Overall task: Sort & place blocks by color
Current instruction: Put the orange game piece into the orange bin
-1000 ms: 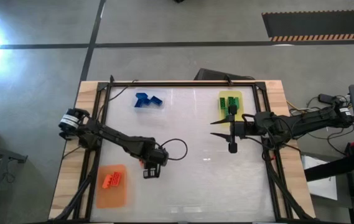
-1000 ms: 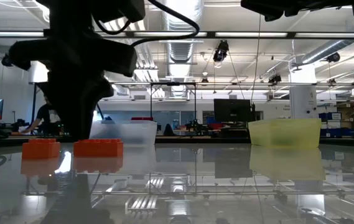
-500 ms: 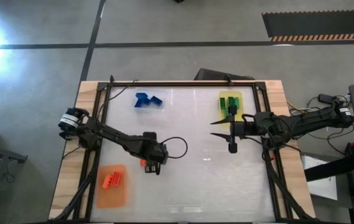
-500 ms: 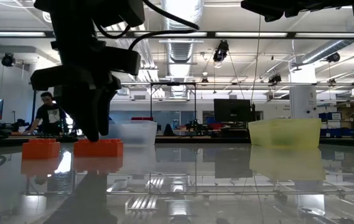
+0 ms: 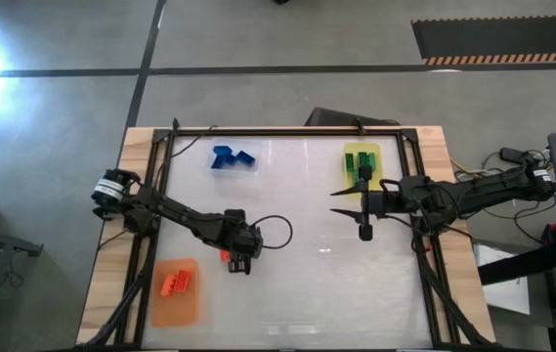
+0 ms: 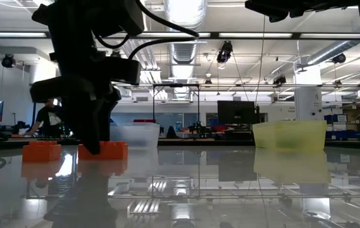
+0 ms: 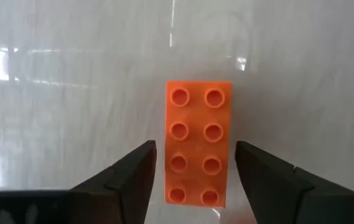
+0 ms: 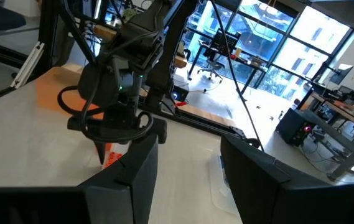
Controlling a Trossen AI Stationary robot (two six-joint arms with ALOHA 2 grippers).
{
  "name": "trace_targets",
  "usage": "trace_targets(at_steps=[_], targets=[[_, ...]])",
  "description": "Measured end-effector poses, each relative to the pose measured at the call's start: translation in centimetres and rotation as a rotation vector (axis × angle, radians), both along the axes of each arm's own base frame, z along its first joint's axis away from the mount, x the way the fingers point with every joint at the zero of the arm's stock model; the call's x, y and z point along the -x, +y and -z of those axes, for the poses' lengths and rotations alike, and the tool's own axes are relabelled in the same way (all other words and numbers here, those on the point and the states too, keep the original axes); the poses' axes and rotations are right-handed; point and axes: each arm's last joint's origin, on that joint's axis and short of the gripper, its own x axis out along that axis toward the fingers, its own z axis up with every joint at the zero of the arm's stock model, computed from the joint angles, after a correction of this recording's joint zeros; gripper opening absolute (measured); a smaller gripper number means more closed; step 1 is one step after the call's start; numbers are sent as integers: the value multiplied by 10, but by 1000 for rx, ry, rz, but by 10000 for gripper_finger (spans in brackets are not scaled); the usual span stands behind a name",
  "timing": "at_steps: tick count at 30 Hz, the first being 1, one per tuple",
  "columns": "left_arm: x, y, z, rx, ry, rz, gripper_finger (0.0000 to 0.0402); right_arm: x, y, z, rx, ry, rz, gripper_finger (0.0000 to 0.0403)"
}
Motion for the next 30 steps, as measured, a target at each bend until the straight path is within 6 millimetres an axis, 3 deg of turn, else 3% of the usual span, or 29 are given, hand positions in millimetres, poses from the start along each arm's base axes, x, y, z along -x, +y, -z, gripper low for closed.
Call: trace_targets(at_steps=[4, 11, 19, 24, 30], targets=[[0, 0, 0, 5, -5, -13, 185, 0, 0, 0, 0, 0, 0, 166], [0, 0, 0, 7, -8, -21, 115, 0, 0, 0, 0, 0, 0, 166], [-8, -4, -12, 23, -39, -31, 114, 0, 0, 0, 0, 1, 0, 166], [-16, -10, -36, 24, -45, -21, 114, 0, 0, 1, 0, 6, 0, 166], [-23, -31, -80, 55, -79, -23, 114, 0, 0, 1, 2, 15, 9, 166]])
